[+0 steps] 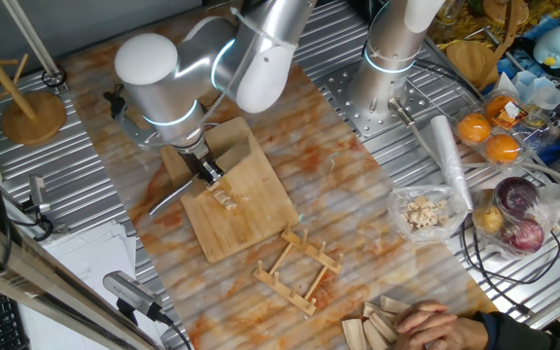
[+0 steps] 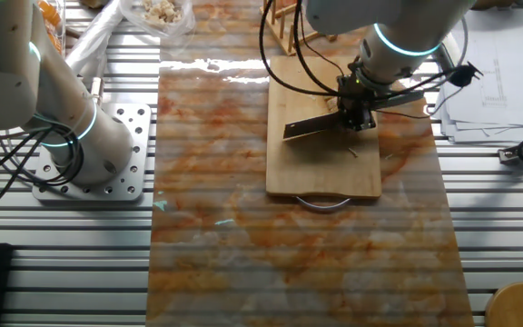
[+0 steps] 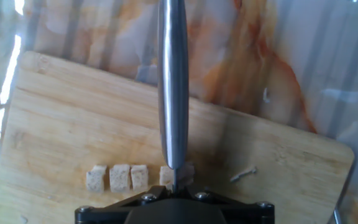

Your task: Slice the lotus root

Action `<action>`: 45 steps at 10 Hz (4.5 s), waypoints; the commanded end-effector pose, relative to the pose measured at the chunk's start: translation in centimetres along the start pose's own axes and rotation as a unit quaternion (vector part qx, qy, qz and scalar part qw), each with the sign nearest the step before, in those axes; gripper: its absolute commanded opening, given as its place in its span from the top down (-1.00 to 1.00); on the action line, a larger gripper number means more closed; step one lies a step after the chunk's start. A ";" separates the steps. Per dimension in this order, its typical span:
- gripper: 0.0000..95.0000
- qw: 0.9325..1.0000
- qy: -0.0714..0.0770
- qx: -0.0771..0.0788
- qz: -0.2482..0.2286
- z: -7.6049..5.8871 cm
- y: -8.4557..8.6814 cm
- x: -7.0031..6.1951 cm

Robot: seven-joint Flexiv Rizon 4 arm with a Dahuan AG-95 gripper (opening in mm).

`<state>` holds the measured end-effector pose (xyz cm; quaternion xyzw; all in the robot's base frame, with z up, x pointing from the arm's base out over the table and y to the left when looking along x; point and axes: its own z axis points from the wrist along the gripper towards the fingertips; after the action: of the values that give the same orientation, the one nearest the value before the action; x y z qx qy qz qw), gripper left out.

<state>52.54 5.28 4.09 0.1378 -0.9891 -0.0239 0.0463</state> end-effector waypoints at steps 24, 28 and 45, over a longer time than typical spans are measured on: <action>1.00 0.999 0.023 0.002 0.039 -2.4 5.1 0.3; 1.00 0.999 0.024 0.005 0.042 -2.1 5.3 0.2; 1.00 0.998 0.006 0.012 0.056 2.0 5.4 0.1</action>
<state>50.83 10.52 5.98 0.0841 -0.9953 -0.0064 0.0477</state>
